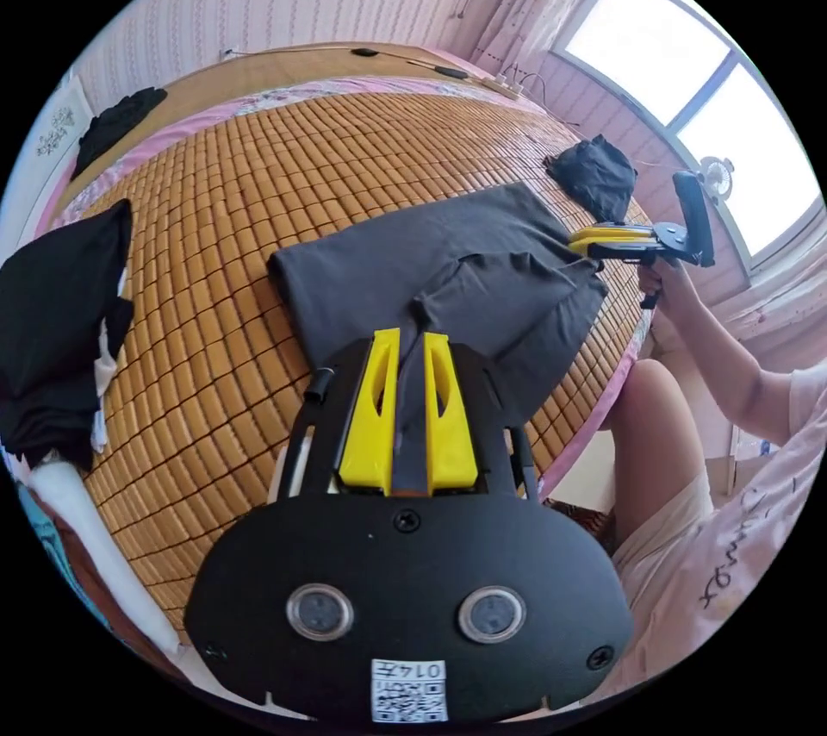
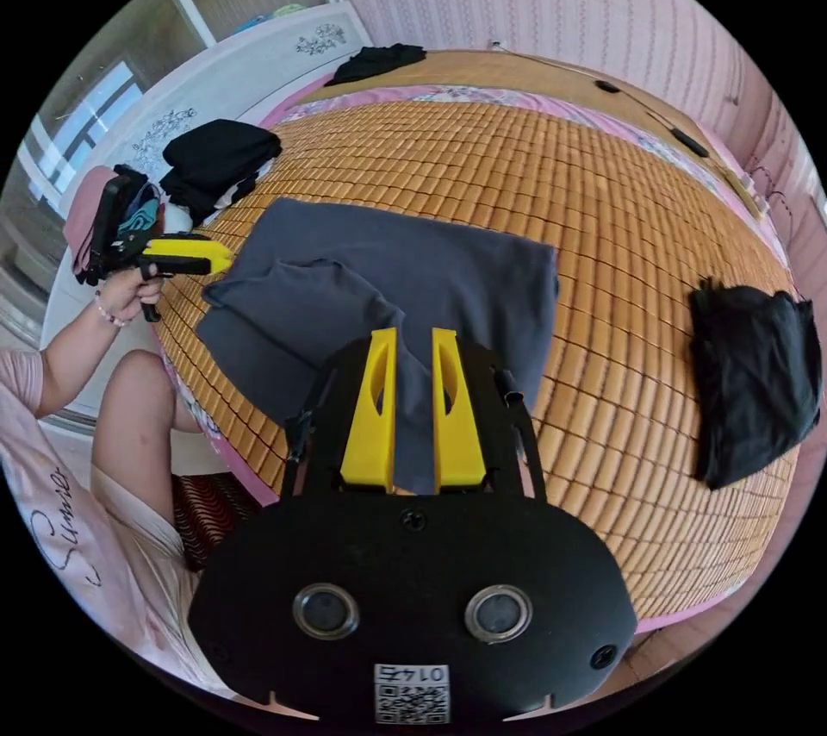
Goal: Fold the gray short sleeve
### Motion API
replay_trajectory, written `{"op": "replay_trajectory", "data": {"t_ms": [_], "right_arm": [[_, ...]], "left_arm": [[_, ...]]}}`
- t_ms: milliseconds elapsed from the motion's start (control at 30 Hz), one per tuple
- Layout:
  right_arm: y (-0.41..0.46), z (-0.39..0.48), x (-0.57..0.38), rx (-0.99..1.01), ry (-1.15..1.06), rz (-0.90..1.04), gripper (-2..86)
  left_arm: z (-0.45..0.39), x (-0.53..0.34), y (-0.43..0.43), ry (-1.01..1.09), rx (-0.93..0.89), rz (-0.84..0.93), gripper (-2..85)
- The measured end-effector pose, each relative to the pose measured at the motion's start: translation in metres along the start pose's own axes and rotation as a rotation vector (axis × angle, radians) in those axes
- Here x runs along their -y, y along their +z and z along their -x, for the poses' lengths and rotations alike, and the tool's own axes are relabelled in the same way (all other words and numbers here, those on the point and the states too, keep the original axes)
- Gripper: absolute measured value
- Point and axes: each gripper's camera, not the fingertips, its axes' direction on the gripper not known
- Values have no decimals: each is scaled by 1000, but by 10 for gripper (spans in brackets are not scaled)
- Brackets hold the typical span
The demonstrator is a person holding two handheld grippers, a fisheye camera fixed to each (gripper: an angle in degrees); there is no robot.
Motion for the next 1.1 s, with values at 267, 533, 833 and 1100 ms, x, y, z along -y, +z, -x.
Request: {"op": "replay_trajectory", "data": {"t_ms": [267, 533, 833, 1100], "right_arm": [[22, 6, -14, 75, 0, -2, 12], [-27, 22, -122, 127, -41, -37, 9], [-15, 64, -123, 24, -120, -9, 56], [15, 64, -126, 66, -136, 110, 21]], "left_arm": [[-33, 10, 68, -1, -8, 101, 18], [-77, -102, 44, 86, -190, 44, 33], [-129, -126, 79, 104, -81, 40, 63], [-161, -126, 141, 129, -78, 122, 52]]}}
